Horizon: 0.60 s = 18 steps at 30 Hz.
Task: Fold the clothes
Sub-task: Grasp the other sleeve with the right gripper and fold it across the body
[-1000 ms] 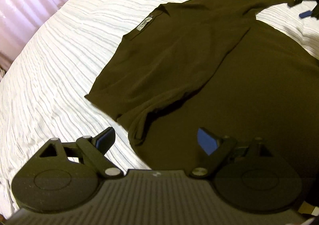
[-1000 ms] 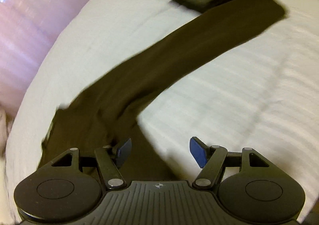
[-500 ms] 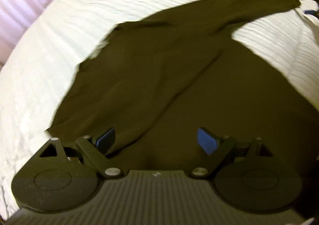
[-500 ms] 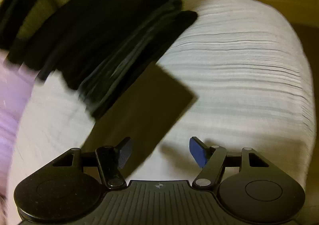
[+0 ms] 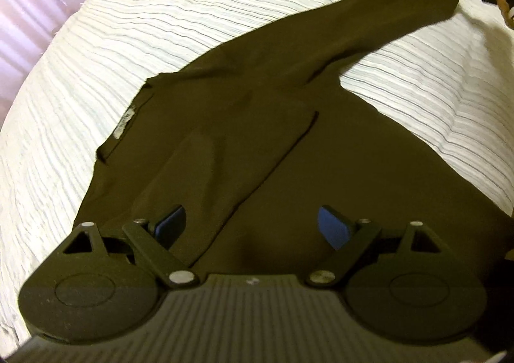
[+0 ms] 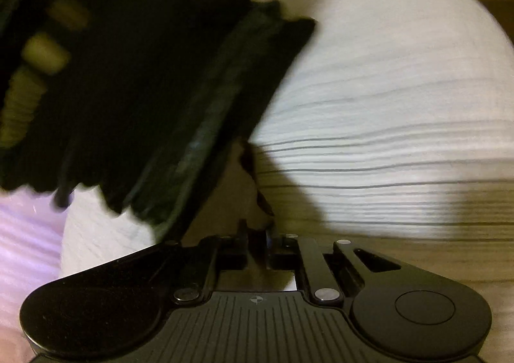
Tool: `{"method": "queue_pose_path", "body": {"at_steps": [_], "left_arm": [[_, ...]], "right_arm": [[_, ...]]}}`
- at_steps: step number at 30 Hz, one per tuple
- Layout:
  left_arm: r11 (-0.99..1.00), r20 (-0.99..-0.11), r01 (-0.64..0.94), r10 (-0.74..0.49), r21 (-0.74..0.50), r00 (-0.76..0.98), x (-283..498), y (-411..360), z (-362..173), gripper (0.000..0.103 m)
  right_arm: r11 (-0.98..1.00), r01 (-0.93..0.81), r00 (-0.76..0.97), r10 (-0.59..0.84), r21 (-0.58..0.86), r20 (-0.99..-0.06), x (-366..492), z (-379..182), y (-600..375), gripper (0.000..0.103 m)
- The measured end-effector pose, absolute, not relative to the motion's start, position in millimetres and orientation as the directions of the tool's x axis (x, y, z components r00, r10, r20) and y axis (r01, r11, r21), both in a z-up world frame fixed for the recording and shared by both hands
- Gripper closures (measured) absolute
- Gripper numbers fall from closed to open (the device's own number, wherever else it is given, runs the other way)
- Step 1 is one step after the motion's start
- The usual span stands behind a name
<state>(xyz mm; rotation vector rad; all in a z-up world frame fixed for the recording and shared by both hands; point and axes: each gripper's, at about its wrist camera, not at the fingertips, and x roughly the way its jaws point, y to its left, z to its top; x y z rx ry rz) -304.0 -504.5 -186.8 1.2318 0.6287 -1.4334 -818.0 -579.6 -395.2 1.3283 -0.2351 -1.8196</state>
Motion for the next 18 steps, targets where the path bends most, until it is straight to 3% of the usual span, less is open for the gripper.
{"method": "queue_pose_path", "body": {"at_steps": [5,7,12,17,18], "left_arm": [[-0.213,-0.9,0.949,-0.417,0.234,0.128,-277,-471,-176,0.016],[-0.185,-0.894,0.956,-0.428,0.227,0.129,-261,-452,-172,0.016],[-0.077,-0.885,0.973,-0.436,0.217,0.163,-200,-390,-160,0.016],[0.085,-0.89,0.966,-0.376,0.243,0.256,-119,-310,-152,0.016],[0.114,-0.892,0.962,-0.36,0.247,0.272,-105,-298,-152,0.016]], "right_arm": [[-0.335,0.831,0.015,-0.784,0.444,-0.62,-691,-311,-622,0.095],[-0.203,0.88,0.099,-0.805,0.428,-0.585,-617,-302,-620,0.095],[0.131,0.918,0.319,-0.804,0.375,-0.502,-429,-288,-608,0.095],[0.45,0.847,0.532,-0.725,0.283,-0.438,-241,-273,-596,0.094],[0.49,0.836,0.545,-0.686,0.247,-0.482,-210,-287,-589,0.077]]}}
